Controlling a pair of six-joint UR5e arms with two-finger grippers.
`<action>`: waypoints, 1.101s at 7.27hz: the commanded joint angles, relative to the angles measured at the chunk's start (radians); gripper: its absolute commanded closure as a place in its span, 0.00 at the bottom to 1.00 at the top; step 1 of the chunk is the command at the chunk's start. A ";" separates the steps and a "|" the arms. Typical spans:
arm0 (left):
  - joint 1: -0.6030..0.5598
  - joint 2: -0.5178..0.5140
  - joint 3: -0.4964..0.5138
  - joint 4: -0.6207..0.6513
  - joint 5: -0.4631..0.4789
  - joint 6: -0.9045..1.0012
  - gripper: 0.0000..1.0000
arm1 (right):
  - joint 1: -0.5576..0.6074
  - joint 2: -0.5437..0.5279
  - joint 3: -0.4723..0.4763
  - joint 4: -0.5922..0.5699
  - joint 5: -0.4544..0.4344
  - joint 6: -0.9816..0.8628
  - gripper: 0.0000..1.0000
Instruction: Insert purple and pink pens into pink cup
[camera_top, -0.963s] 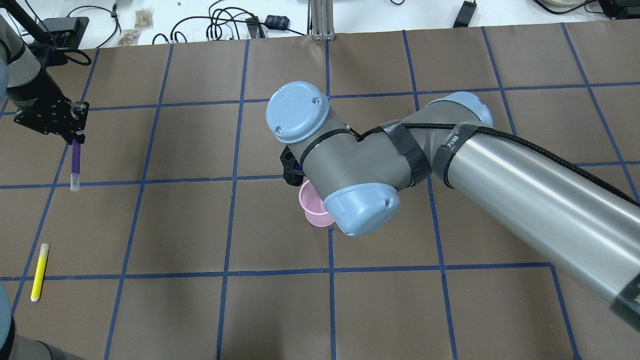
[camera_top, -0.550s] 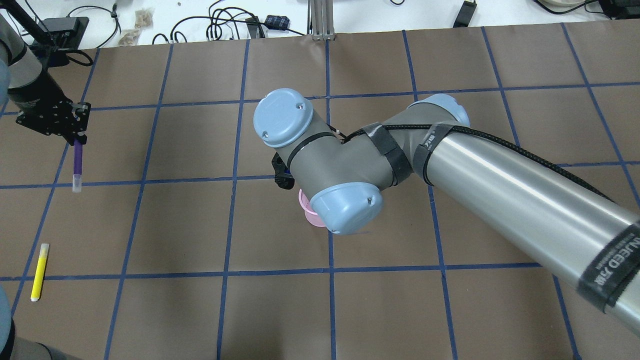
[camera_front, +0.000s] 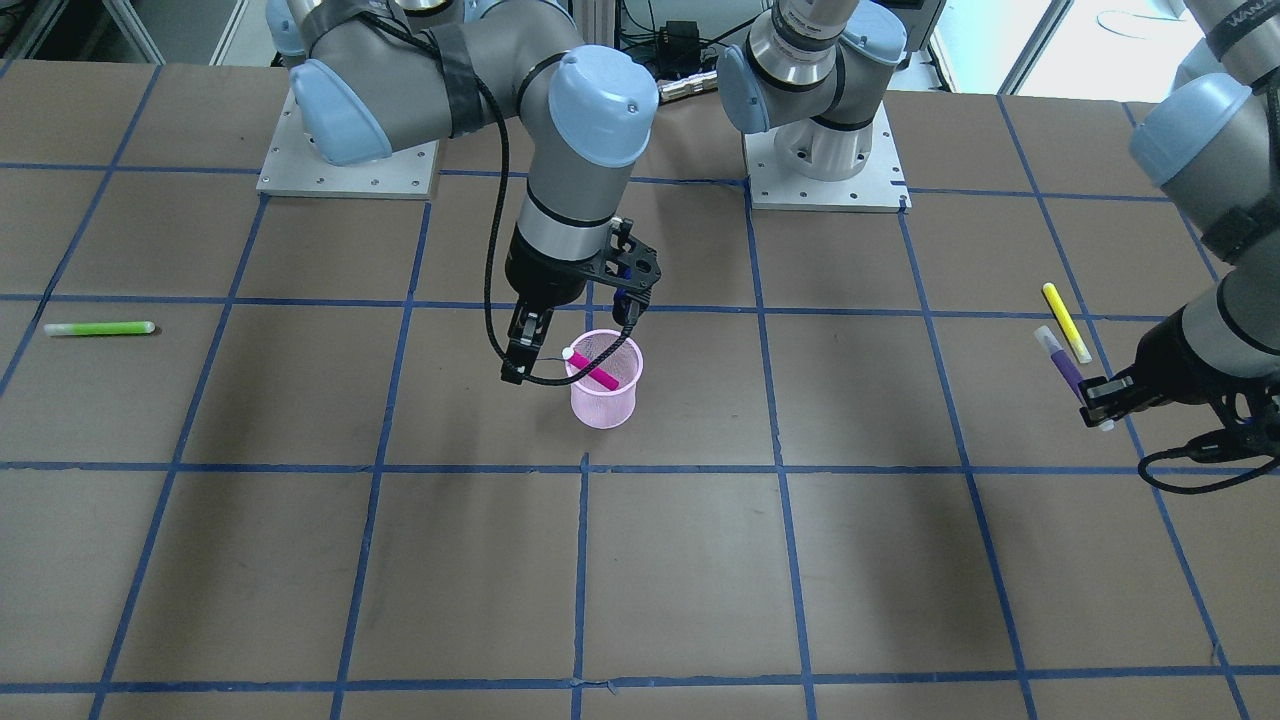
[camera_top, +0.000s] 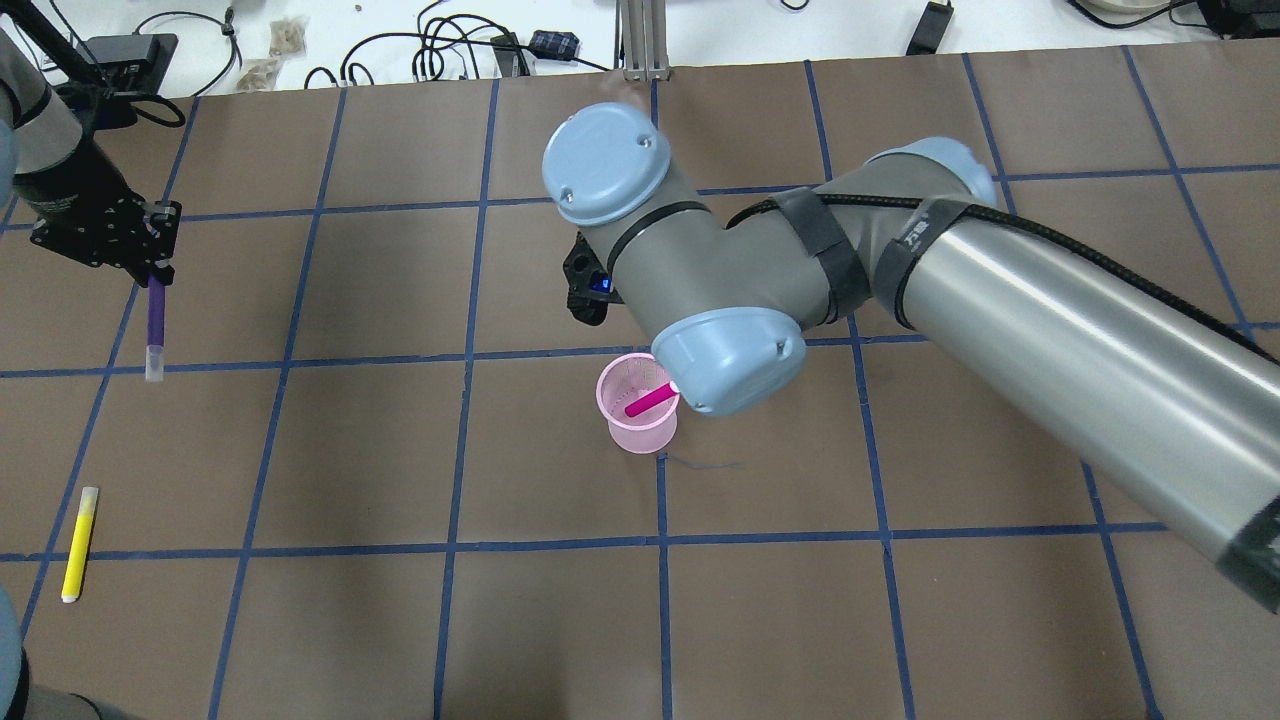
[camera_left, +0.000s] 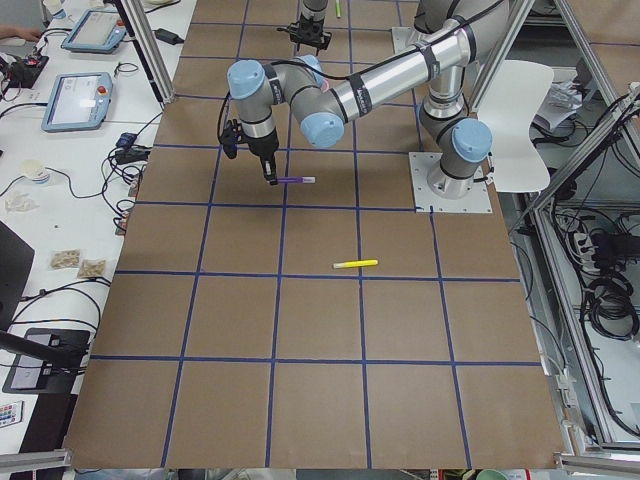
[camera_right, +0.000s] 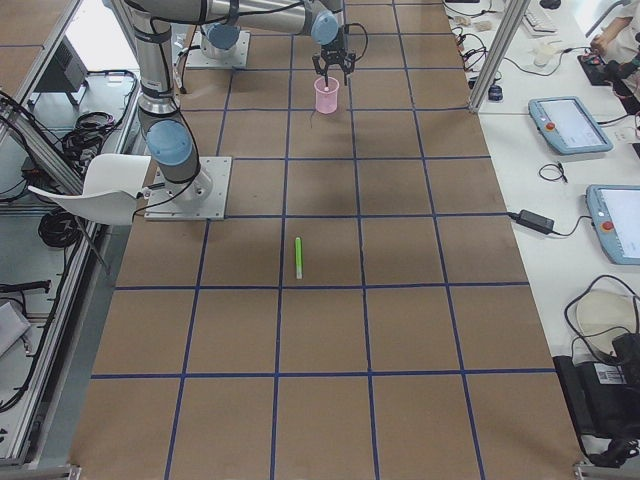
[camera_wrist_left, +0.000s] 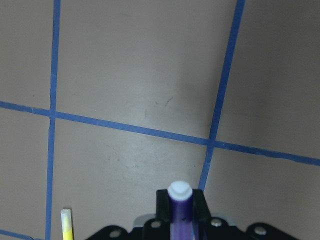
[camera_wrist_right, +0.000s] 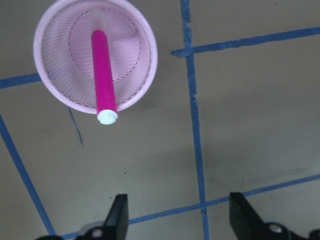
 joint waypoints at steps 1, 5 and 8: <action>-0.083 0.034 0.011 0.018 -0.049 -0.118 1.00 | -0.129 -0.107 -0.017 0.013 0.116 0.009 0.02; -0.473 0.039 -0.012 0.268 -0.049 -0.526 1.00 | -0.314 -0.256 -0.007 0.045 0.141 0.299 0.00; -0.636 0.019 -0.122 0.474 -0.049 -0.790 1.00 | -0.314 -0.296 -0.009 0.242 0.233 0.757 0.00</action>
